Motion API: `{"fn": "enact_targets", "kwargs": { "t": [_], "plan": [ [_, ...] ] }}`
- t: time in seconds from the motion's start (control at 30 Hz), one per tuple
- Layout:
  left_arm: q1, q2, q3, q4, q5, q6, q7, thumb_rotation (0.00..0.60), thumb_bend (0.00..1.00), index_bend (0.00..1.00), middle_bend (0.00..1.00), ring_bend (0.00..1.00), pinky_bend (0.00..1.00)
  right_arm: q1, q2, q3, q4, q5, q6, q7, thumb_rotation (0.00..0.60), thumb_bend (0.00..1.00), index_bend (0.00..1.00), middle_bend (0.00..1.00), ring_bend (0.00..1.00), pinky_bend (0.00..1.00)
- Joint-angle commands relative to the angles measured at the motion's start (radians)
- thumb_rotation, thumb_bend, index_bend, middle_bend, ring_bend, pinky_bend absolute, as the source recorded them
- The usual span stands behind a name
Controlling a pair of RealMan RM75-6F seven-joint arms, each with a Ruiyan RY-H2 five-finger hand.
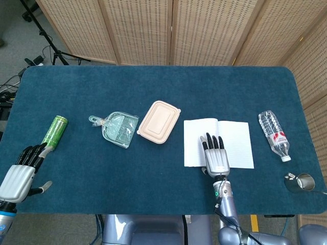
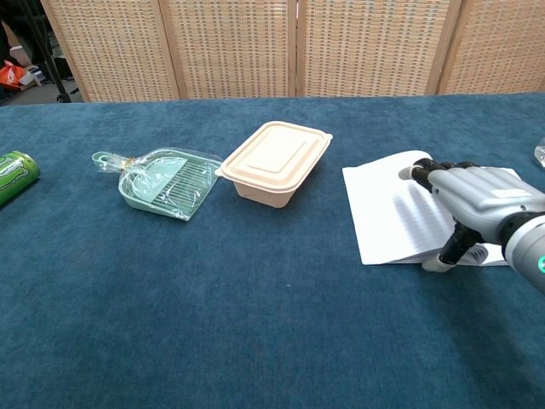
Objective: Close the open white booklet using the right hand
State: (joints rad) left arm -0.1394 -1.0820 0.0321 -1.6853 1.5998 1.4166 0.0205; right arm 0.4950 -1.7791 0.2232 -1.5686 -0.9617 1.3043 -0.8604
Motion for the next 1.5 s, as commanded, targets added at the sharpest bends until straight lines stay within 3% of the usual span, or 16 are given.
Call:
{"fn": "enact_targets", "kwargs": {
  "t": [0.03, 0.7, 1.03, 1.5],
  "plan": [
    [0.000, 0.000, 0.000, 0.000, -0.001, 0.000, 0.000, 0.600, 0.19, 0.00, 0.00, 0.00, 0.00, 0.005, 0.001, 0.001, 0.001, 0.001, 0.000, -0.002, 0.600, 0.00, 0.06, 0.00, 0.00, 0.00],
    [-0.002, 0.001, 0.002, 0.000, 0.001, -0.002, -0.003, 0.600, 0.19, 0.00, 0.00, 0.00, 0.00, 0.024, -0.008, -0.011, 0.041, 0.019, -0.006, 0.020, 0.600, 0.01, 0.06, 0.00, 0.00, 0.00],
    [-0.002, 0.008, 0.004, -0.001, 0.003, -0.001, -0.020, 0.600, 0.19, 0.00, 0.00, 0.00, 0.00, 0.016, -0.024, -0.033, 0.112, -0.007, -0.020, 0.093, 0.600, 0.28, 0.06, 0.00, 0.00, 0.00],
    [-0.004, 0.007, 0.009, -0.005, 0.009, -0.006, -0.014, 0.600, 0.20, 0.00, 0.00, 0.00, 0.00, -0.012, -0.025, -0.046, 0.158, -0.066, -0.004, 0.181, 0.600, 0.46, 0.06, 0.00, 0.00, 0.00]
  ]
}}
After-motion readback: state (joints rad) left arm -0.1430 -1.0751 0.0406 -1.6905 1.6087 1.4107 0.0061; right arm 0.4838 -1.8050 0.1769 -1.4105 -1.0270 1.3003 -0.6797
